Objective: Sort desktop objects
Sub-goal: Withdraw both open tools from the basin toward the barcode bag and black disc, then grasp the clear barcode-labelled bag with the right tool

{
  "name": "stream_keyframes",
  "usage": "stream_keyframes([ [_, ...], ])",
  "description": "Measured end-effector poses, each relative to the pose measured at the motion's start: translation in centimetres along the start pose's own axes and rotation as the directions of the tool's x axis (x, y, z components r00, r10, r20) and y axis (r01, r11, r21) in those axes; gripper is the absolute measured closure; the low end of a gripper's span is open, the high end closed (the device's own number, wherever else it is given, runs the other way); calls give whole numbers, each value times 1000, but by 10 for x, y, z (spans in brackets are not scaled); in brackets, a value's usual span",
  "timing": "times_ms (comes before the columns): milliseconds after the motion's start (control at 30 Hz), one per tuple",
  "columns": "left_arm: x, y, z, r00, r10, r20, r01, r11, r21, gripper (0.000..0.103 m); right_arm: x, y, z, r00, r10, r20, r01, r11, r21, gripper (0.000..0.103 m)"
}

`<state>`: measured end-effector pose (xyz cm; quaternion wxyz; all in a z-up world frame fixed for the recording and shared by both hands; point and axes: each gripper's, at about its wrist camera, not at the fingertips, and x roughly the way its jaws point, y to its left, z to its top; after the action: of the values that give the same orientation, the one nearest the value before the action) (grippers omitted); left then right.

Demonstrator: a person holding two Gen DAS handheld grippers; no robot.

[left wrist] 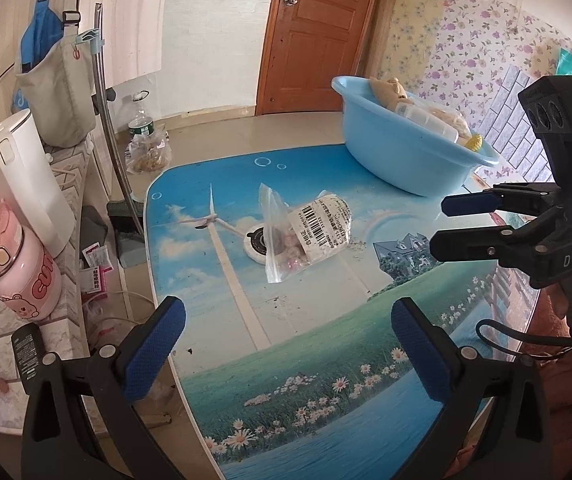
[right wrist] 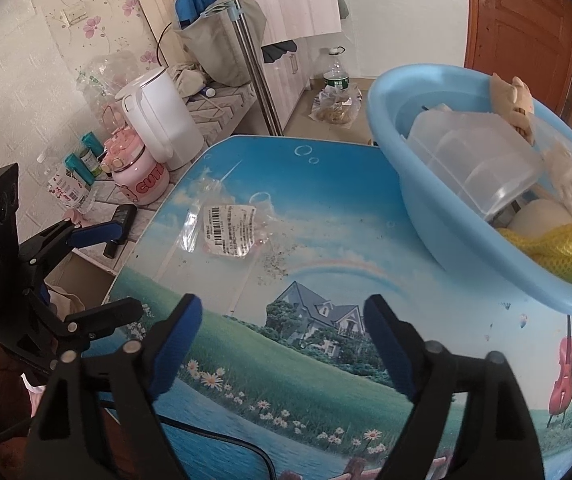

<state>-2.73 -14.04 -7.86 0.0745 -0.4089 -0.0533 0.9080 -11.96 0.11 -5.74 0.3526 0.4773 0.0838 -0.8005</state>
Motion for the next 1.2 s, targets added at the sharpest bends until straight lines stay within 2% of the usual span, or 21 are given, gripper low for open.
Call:
stream_keyframes([
  [200, -1, 2, -1, 1000, 6, -1, -6, 1000, 0, 0, 2, 0, 1, 1000, 1, 4, -1, 1000, 8, 7],
  [667, 1, 9, -3, 999, 37, 4, -37, 999, 4, 0, 13, 11, 10, 1000, 1, 12, -1, 1000, 9, 6],
  [767, 2, 12, -3, 999, 54, 2, -54, 999, 4, 0, 14, 13, 15, 1000, 10, 17, -10, 1000, 16, 0],
  [1000, 9, 15, -2, 998, 54, -10, -54, 999, 6, 0, 25, 17, 25, 999, 38, 15, -39, 999, 38, 0],
  [1200, 17, 16, 0, 998, 51, -23, -51, 999, 4, 0, 47, 35, 34, 1000, 30, -2, -30, 999, -13, 0],
])
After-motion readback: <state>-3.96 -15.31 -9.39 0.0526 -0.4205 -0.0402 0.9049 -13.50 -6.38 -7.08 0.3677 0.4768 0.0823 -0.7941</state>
